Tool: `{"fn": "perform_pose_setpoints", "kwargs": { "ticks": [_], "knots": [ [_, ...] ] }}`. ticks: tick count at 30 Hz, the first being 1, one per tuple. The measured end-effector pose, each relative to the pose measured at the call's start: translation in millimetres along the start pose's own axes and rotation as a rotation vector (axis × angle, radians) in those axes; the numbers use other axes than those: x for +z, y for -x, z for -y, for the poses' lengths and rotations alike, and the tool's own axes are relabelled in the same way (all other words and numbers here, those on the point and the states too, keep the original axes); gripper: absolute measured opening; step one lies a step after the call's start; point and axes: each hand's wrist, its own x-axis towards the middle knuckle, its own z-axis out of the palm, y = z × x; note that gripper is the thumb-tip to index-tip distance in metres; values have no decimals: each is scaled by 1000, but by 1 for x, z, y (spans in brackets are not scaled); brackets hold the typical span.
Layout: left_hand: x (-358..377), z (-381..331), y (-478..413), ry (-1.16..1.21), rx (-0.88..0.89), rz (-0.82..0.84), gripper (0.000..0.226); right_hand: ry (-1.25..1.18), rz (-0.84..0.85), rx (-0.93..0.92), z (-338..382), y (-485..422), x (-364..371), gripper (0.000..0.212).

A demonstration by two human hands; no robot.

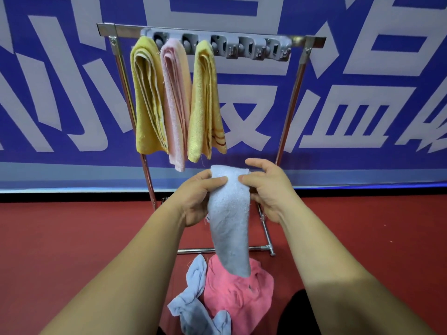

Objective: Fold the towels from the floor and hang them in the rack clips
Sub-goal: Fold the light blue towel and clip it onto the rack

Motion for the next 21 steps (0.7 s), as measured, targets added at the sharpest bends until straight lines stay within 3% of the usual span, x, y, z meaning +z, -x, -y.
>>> {"fn": "perform_pose_setpoints", "kwargs": {
  "ticks": [3,13,17,21],
  "knots": [
    [-5,0,0,-140,-36,11,39,-56,-44,-4,7,-5,-2,46],
    [3,-8,-16,-253,10,-86,15,0,15,7,16,-4,-11,49],
    [9,-11,-16,-255,45,-90,45,6,7,11,19,-4,-13,45],
    [13,-12,-16,-203,21,-141,15,-29,-9,1,19,-4,-12,43]
  ]
}}
